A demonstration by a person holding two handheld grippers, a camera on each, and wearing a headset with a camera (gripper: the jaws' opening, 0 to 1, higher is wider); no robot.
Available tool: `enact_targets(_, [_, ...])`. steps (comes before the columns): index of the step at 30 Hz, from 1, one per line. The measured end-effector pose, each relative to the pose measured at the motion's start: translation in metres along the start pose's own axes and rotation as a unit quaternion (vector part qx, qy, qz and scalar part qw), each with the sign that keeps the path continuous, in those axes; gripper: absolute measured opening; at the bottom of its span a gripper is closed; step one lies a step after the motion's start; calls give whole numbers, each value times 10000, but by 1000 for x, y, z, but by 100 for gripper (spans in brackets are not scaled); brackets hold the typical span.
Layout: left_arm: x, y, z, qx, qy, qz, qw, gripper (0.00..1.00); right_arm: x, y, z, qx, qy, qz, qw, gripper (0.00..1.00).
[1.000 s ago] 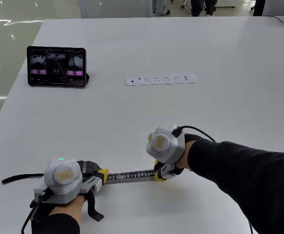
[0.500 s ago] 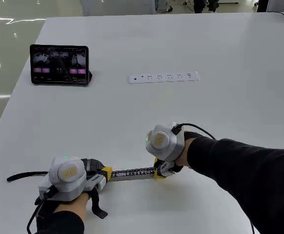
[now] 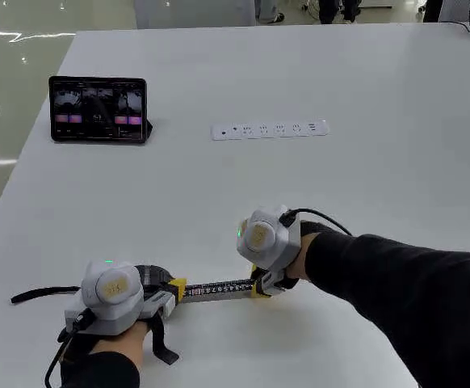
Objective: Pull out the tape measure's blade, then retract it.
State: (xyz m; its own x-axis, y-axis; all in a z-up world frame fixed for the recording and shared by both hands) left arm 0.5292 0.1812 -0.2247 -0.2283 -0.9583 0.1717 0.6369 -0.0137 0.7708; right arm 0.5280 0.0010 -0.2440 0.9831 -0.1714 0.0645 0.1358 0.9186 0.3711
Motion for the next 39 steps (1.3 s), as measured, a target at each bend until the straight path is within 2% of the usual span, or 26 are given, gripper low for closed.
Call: enact_targets(39, [0, -1, 1, -38, -21, -6, 10000, 64, -3, 18, -7, 42, -8, 50, 10000, 10])
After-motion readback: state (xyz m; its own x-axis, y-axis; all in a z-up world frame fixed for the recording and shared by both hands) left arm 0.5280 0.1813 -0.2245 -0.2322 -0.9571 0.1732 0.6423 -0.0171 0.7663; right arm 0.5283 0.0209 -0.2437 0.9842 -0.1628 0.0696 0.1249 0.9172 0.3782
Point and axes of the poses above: the centre of the closed fingertips' face, and the gripper's own axes: z roughly backward along the fingers, x roughly to its right, y roughly out of its top, the point moved 3 cm from there along z, roughly backward along the fingers, and after that the axes turned 7 degrees about -y, right-handed, at the moved point
